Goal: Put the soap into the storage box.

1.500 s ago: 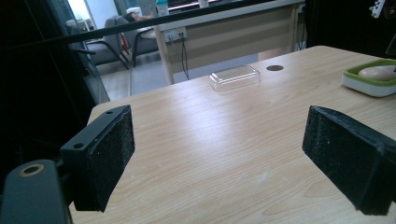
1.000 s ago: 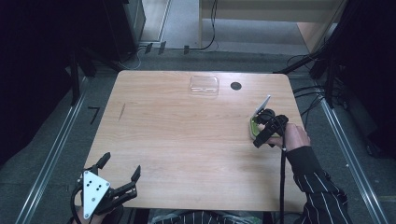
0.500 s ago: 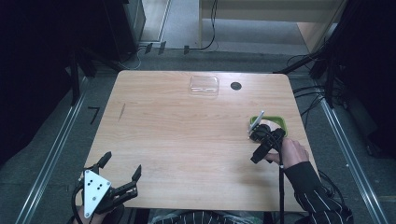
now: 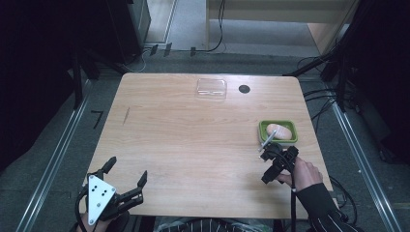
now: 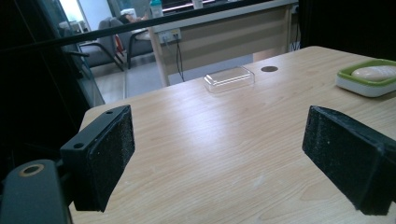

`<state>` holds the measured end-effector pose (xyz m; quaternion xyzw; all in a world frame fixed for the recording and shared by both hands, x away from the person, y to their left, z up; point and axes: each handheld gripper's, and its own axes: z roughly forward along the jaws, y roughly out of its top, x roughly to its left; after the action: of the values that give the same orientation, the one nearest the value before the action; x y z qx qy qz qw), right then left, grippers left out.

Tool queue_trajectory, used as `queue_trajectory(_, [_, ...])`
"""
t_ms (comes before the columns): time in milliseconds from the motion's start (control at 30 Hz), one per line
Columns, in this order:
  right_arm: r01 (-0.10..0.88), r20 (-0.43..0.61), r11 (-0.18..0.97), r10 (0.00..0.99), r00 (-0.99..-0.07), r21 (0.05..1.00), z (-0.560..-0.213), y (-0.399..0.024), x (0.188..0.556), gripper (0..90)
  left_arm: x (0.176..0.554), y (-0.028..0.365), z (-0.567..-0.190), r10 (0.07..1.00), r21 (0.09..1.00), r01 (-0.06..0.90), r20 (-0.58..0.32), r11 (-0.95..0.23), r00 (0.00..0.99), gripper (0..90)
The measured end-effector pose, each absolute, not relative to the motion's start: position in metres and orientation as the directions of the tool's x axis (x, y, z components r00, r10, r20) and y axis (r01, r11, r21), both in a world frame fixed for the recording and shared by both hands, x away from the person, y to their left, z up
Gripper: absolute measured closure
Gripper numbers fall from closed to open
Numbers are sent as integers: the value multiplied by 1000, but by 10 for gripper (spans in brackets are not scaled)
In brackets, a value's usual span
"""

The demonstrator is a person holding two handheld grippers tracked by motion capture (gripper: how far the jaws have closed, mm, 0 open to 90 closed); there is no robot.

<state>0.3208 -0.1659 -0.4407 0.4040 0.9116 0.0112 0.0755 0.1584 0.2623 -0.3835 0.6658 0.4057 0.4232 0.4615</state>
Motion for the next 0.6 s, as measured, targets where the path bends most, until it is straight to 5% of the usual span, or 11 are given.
queue_trajectory(600, [749,-100,653,757,-645,114,-452,-182,291,45,160,261,-383,928,958,144,192,-248,318,96])
